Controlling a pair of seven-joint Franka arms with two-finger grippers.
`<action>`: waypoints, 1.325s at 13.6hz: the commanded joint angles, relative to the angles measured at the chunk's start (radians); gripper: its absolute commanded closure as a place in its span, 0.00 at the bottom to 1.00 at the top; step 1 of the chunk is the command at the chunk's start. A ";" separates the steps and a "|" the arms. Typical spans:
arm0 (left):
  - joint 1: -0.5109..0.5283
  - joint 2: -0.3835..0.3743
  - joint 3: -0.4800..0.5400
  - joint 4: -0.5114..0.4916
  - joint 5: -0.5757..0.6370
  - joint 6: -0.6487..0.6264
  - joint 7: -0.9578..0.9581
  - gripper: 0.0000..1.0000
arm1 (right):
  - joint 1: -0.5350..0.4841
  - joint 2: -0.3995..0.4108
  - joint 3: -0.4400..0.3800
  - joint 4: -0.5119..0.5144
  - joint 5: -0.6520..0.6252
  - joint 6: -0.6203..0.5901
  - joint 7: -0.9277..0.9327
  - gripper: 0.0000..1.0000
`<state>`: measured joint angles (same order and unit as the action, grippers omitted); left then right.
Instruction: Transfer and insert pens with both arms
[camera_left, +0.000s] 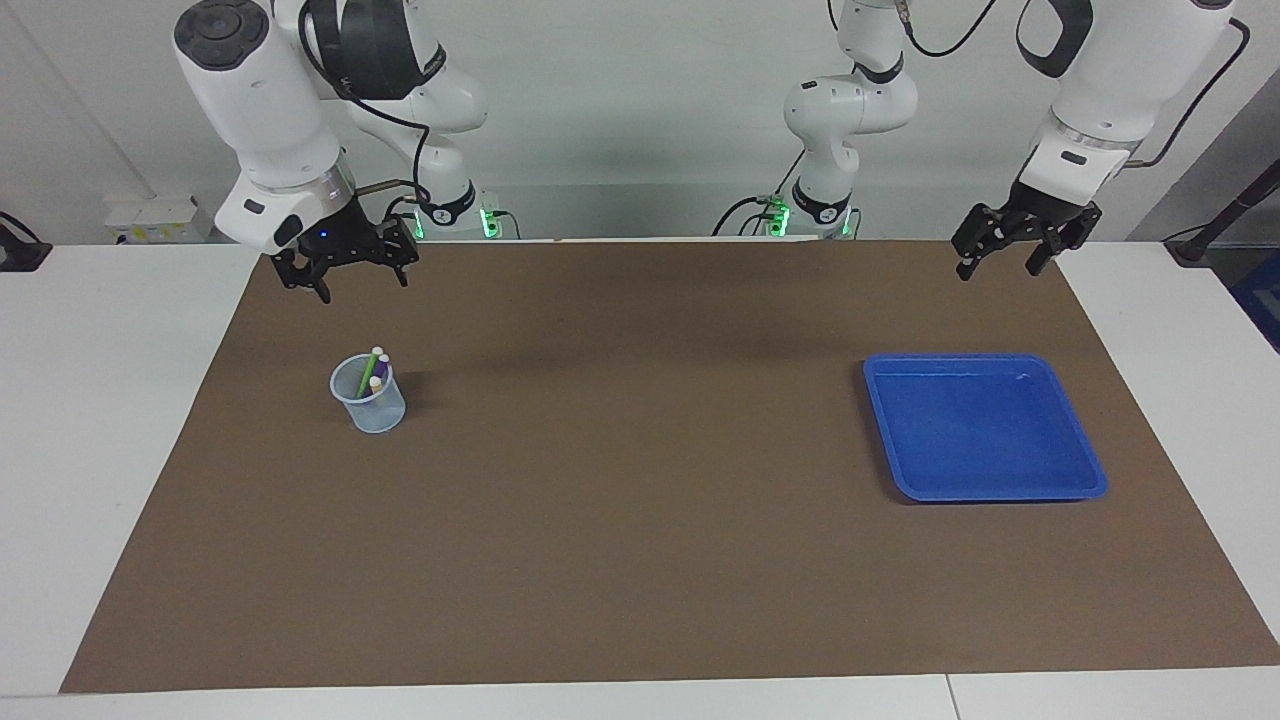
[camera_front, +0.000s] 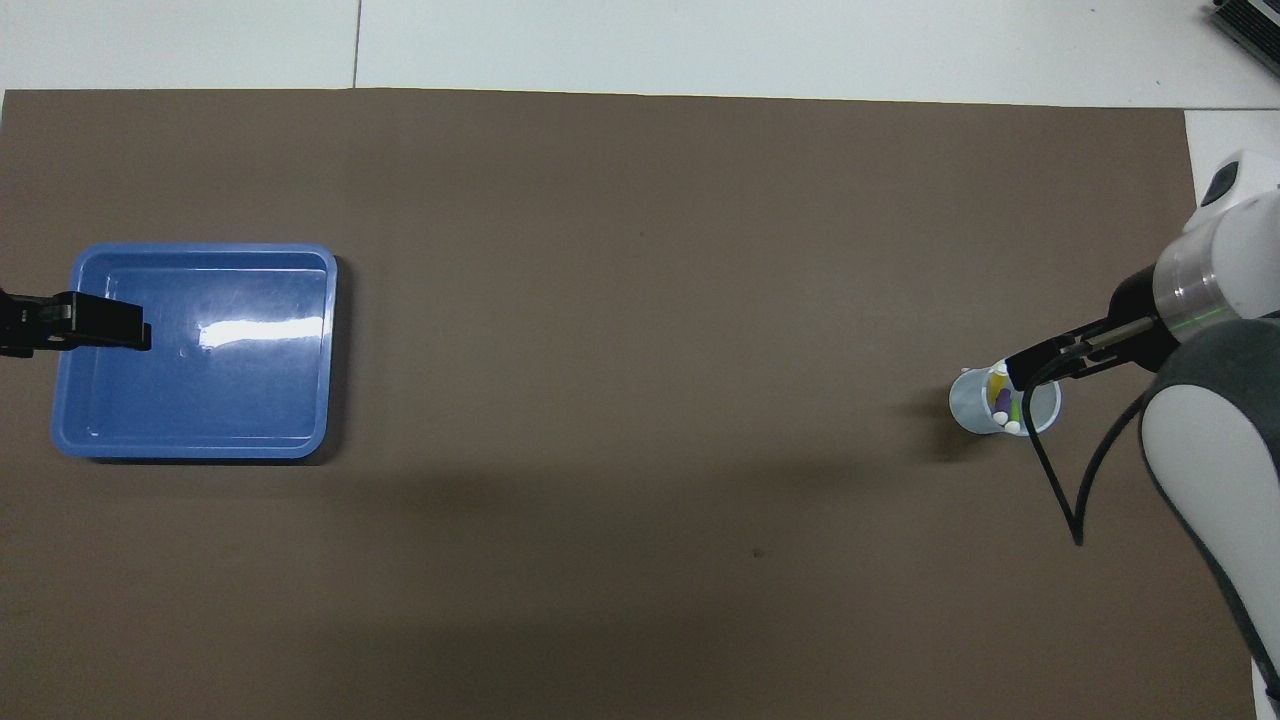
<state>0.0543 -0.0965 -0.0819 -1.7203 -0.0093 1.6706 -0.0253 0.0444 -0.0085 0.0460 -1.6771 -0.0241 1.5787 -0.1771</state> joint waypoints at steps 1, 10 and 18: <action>-0.011 0.005 0.008 0.024 0.023 -0.031 0.001 0.00 | 0.005 0.005 -0.005 0.019 -0.007 0.006 0.024 0.00; -0.010 0.005 0.008 0.024 0.023 -0.026 0.001 0.00 | 0.003 0.004 -0.012 0.016 0.004 0.029 0.056 0.00; -0.007 0.004 0.008 0.021 0.023 -0.022 0.002 0.00 | 0.005 -0.002 -0.043 0.025 0.030 0.017 0.070 0.00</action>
<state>0.0549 -0.0966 -0.0802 -1.7200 -0.0092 1.6701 -0.0254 0.0453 -0.0086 0.0081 -1.6587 -0.0108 1.5972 -0.1303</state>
